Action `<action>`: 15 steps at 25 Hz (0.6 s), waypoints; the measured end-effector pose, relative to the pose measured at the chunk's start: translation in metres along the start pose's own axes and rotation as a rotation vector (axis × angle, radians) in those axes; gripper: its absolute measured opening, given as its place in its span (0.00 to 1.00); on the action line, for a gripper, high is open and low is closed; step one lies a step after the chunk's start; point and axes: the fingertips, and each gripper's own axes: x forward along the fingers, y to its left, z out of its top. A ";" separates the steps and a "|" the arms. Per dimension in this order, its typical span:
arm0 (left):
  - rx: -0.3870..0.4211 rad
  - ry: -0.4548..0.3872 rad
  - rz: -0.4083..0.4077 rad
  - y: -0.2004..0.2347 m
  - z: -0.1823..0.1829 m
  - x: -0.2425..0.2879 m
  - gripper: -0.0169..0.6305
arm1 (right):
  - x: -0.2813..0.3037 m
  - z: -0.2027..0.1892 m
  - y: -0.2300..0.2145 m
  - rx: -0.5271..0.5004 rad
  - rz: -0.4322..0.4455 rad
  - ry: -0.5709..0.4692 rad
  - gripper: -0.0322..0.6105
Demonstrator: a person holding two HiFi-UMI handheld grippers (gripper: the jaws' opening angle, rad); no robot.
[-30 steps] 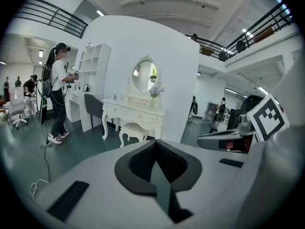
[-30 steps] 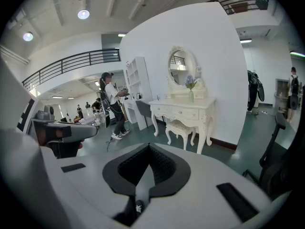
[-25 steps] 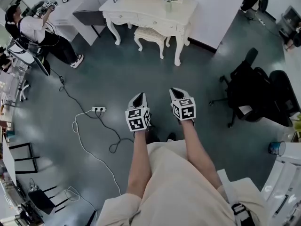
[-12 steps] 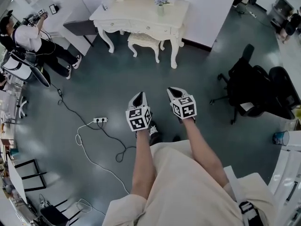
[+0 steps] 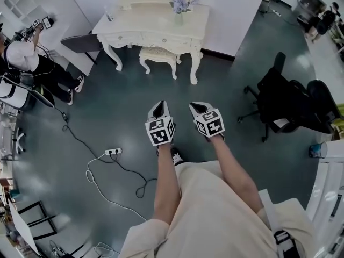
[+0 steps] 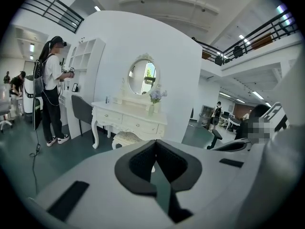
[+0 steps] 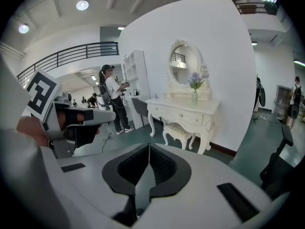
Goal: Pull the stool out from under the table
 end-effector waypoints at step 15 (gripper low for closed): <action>0.020 0.038 -0.042 0.092 0.021 0.036 0.05 | 0.075 0.034 0.015 0.112 -0.084 -0.047 0.12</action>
